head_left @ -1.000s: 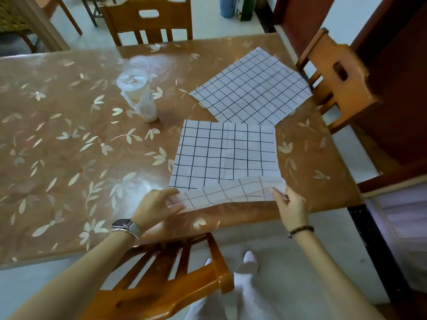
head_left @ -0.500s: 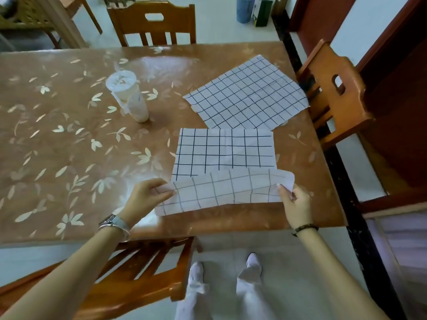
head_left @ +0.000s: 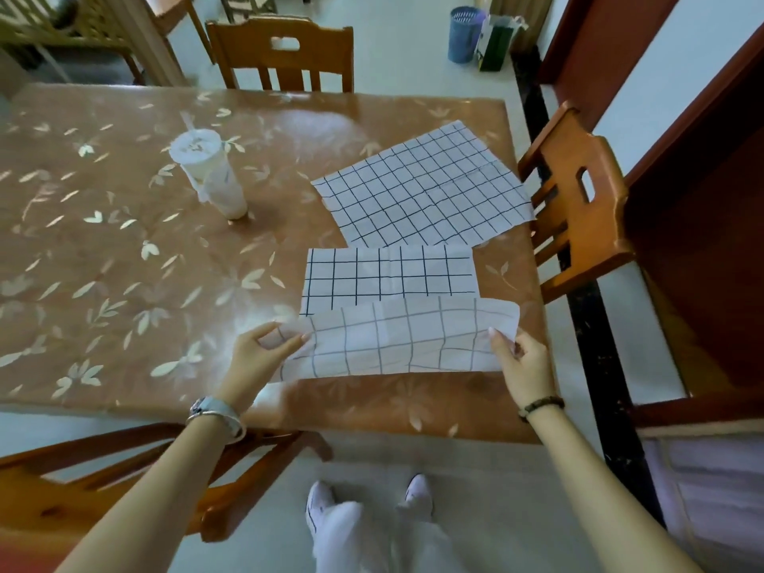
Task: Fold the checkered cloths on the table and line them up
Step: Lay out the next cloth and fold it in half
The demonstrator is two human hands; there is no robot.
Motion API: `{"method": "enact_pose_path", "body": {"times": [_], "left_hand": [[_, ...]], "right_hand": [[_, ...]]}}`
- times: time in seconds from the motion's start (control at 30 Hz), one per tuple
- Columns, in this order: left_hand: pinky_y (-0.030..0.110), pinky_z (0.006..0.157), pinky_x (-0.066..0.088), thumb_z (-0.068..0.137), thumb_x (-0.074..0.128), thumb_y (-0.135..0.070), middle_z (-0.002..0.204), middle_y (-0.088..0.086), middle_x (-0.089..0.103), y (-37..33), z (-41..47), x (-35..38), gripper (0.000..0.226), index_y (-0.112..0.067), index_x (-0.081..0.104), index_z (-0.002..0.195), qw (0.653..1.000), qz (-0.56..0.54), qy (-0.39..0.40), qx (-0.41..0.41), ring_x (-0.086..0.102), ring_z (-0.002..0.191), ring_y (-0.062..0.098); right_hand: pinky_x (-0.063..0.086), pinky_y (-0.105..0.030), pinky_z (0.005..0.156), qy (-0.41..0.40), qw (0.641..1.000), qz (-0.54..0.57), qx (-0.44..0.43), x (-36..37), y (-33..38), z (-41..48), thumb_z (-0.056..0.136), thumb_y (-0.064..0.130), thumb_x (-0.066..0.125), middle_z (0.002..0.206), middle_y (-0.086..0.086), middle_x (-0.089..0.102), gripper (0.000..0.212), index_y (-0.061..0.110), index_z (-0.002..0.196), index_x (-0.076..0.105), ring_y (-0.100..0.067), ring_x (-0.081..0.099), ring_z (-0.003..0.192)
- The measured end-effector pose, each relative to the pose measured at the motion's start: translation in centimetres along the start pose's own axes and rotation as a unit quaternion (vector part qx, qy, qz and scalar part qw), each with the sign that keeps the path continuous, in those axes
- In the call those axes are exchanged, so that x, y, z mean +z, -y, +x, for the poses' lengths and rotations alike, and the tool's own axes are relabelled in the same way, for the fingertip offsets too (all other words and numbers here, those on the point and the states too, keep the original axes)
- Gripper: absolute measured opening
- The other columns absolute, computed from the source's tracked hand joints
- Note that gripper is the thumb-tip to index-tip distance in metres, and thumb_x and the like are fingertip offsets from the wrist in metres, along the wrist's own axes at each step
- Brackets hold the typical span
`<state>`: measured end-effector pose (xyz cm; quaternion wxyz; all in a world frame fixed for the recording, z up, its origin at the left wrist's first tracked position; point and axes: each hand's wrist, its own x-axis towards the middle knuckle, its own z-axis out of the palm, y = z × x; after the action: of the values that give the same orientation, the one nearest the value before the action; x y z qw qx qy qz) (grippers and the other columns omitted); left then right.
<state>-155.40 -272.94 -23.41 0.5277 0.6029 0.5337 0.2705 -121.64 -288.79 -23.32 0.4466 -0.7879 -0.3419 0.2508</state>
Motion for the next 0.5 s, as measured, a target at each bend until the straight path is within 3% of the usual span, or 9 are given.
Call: {"method": "enact_pose_path", "body": {"times": [0.07, 0.1, 0.13, 0.2, 0.27, 0.33, 0.4, 0.43, 0.5], "left_hand": [[0.025, 0.075, 0.055, 0.077, 0.08, -0.031, 0.084, 0.0, 0.076, 0.1, -0.1, 0.8, 0.019, -0.014, 0.078, 0.087, 1.0, -0.007, -0.013, 0.003, 0.07, 0.082, 0.013], [0.022, 0.066, 0.052, 0.077, 0.08, -0.03, 0.071, -0.004, 0.071, 0.0, 0.0, 1.3, 0.015, -0.016, 0.075, 0.074, 1.0, -0.013, -0.026, -0.003, 0.066, 0.07, 0.009], [0.017, 0.058, 0.046, 0.079, 0.08, -0.024, 0.057, -0.011, 0.062, 0.0, 0.2, 1.7, 0.024, -0.018, 0.067, 0.06, 0.999, -0.015, -0.039, -0.012, 0.058, 0.058, 0.004], [0.009, 0.049, 0.038, 0.084, 0.075, -0.012, 0.043, -0.016, 0.05, 0.1, 0.7, 2.7, 0.041, -0.022, 0.051, 0.053, 0.998, -0.007, -0.064, -0.016, 0.047, 0.044, -0.003], [0.012, 0.045, 0.035, 0.089, 0.072, -0.015, 0.039, -0.015, 0.044, 0.1, 1.3, 3.3, 0.044, -0.021, 0.045, 0.054, 0.996, -0.001, -0.086, -0.022, 0.041, 0.041, 0.0], [0.017, 0.045, 0.034, 0.09, 0.071, -0.024, 0.04, -0.014, 0.039, 0.2, 2.3, 3.5, 0.044, -0.017, 0.042, 0.057, 0.994, -0.008, -0.106, -0.029, 0.037, 0.042, 0.002], [0.011, 0.045, 0.033, 0.091, 0.069, -0.022, 0.039, -0.015, 0.04, -0.4, 3.2, 3.8, 0.043, -0.015, 0.043, 0.058, 0.992, -0.01, -0.117, -0.035, 0.037, 0.042, 0.002], [0.009, 0.044, 0.032, 0.092, 0.068, -0.02, 0.038, -0.017, 0.04, -0.7, 3.8, 4.0, 0.043, -0.015, 0.042, 0.058, 0.992, -0.009, -0.119, -0.033, 0.037, 0.04, 0.0], [0.007, 0.043, 0.032, 0.093, 0.066, -0.016, 0.036, -0.02, 0.04, -1.8, 4.8, 4.4, 0.042, -0.016, 0.043, 0.058, 0.992, -0.005, -0.121, -0.032, 0.039, 0.038, -0.003]], "right_hand": [[0.053, -0.041, 0.082, 0.007, 1.0, 0.012, 0.008, -0.3, -0.3, 0.6, 0.093, 0.033, 0.059, 0.087, -0.003, 0.07, 0.021, 0.019, 0.105, 0.068, -0.027, 0.064, 0.087], [0.052, -0.037, 0.083, 0.006, 1.0, 0.023, 0.011, -0.3, -0.4, 1.0, 0.093, 0.031, 0.059, 0.09, 0.005, 0.069, 0.021, 0.02, 0.109, 0.068, -0.019, 0.064, 0.088], [0.051, -0.034, 0.085, 0.004, 1.0, 0.028, 0.013, -0.4, -0.4, 1.4, 0.093, 0.03, 0.059, 0.092, 0.009, 0.067, 0.022, 0.02, 0.111, 0.067, -0.014, 0.063, 0.089], [0.051, -0.032, 0.085, 0.003, 1.0, 0.025, 0.013, -0.5, -0.7, 2.1, 0.093, 0.031, 0.059, 0.093, 0.007, 0.068, 0.019, 0.023, 0.109, 0.066, -0.012, 0.063, 0.091], [0.052, -0.037, 0.076, -0.006, 1.0, 0.009, 0.021, -0.5, -1.0, 2.9, 0.093, 0.034, 0.059, 0.083, -0.003, 0.068, 0.012, 0.025, 0.092, 0.066, -0.018, 0.063, 0.081], [0.038, -0.032, 0.056, -0.009, 1.0, -0.002, 0.016, -0.6, -1.2, 3.9, 0.091, 0.042, 0.058, 0.059, -0.004, 0.046, 0.036, 0.017, 0.066, 0.05, -0.012, 0.046, 0.056], [0.024, -0.025, 0.052, -0.007, 1.0, -0.012, 0.013, -0.6, -0.6, 5.0, 0.091, 0.038, 0.059, 0.056, 0.002, 0.026, 0.046, 0.016, 0.059, 0.035, -0.007, 0.028, 0.05], [0.025, -0.023, 0.052, -0.001, 1.0, -0.018, 0.016, -0.6, -0.3, 5.6, 0.092, 0.034, 0.06, 0.055, 0.004, 0.027, 0.042, 0.018, 0.06, 0.038, -0.007, 0.028, 0.05], [0.04, -0.024, 0.052, 0.003, 0.999, -0.026, 0.025, -0.5, -0.1, 6.9, 0.091, 0.03, 0.062, 0.058, 0.004, 0.048, 0.02, 0.023, 0.073, 0.059, -0.011, 0.047, 0.056]]}}
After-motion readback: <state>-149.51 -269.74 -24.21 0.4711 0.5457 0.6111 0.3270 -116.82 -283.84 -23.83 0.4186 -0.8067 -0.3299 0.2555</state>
